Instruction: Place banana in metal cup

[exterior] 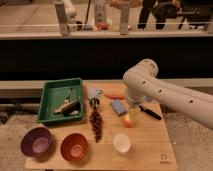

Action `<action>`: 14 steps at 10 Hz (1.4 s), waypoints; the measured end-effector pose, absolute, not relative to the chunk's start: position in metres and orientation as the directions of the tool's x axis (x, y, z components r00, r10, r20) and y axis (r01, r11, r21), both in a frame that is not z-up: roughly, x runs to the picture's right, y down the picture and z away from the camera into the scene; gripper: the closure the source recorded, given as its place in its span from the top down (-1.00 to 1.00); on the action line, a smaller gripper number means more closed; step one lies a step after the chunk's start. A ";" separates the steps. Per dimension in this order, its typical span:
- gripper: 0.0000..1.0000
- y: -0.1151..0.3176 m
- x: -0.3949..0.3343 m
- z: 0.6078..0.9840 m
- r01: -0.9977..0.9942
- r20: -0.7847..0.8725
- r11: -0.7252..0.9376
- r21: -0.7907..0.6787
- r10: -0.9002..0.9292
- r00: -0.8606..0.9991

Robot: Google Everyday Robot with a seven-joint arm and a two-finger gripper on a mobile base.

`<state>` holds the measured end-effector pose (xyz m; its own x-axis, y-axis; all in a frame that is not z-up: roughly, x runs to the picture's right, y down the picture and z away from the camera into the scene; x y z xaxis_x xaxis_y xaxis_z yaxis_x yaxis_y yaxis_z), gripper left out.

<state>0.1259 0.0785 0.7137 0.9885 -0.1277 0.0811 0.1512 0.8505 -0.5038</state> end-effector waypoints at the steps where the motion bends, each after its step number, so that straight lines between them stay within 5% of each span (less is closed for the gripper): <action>1: 0.60 0.077 0.114 0.715 0.165 0.093 0.849 -0.502 -0.136 0.986; 14: 0.60 0.045 -0.019 0.754 0.312 0.215 0.835 -0.453 -0.238 0.947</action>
